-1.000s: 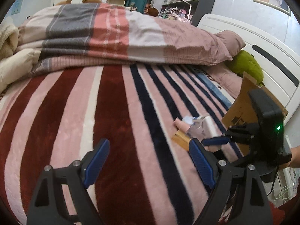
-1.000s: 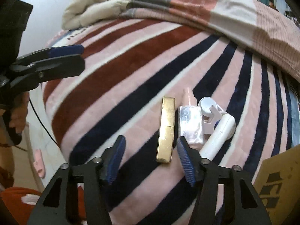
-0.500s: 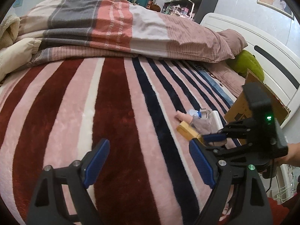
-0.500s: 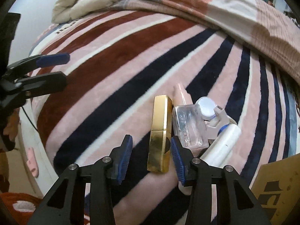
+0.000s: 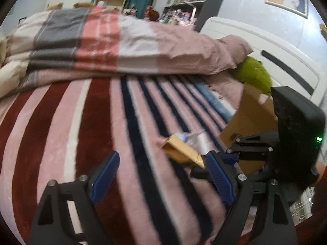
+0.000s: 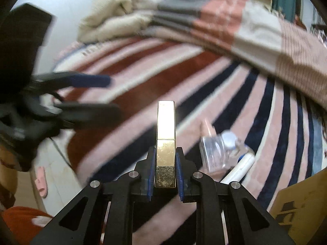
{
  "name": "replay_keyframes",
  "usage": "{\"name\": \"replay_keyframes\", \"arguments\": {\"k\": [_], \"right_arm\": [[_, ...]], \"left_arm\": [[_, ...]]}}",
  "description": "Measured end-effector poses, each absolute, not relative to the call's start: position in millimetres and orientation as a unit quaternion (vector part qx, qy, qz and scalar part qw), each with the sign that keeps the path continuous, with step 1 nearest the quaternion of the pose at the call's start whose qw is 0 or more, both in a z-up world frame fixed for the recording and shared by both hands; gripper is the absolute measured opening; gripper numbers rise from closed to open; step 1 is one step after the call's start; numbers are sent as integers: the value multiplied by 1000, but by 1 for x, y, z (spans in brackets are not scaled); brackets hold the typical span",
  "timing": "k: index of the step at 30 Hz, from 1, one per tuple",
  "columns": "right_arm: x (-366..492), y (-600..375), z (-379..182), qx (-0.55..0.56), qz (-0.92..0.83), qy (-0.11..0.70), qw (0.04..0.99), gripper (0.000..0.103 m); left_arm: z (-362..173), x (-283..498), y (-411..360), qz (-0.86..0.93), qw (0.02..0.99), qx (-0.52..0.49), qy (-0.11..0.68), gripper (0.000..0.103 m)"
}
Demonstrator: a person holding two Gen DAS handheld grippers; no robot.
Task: Organize rigid objects
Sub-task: 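Lower the gold lipstick tube into the cardboard box and release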
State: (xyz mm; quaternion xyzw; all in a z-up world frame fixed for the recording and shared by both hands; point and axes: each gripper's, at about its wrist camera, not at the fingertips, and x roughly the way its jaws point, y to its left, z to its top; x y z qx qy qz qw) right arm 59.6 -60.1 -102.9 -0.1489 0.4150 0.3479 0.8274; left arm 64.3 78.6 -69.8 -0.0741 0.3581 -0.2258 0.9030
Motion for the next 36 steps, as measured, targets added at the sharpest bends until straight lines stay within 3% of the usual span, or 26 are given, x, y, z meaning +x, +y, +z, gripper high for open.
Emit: {"name": "replay_keyframes", "arguments": {"k": [5, 10, 15, 22, 32, 33, 35, 36], "right_arm": [[33, -77, -50, -127, 377, 352, 847, 13], [21, -120, -13, -104, 366, 304, 873, 13], [20, -172, 2, -79, 334, 285, 895, 13], [22, -240, 5, -53, 284, 285, 914, 13], [37, -281, -16, -35, 256, 320, 911, 13], [38, -283, -17, -35, 256, 322, 911, 13], [37, -287, -20, -38, 256, 328, 908, 14], [37, -286, -21, -47, 253, 333, 907, 15]], "left_arm": [[-24, 60, 41, -257, 910, -60, 320, 79], [11, 60, -14, -286, 910, -30, 298, 49], [27, 71, -78, -307, 903, 11, 301, 41], [30, 88, -150, -344, 883, 44, 316, 41], [9, 104, -190, -355, 862, 68, 356, 41], [8, 104, -190, -350, 863, 70, 358, 44], [8, 102, -190, -333, 871, 83, 351, 66], [9, 100, -189, -327, 876, 86, 343, 82]]}}
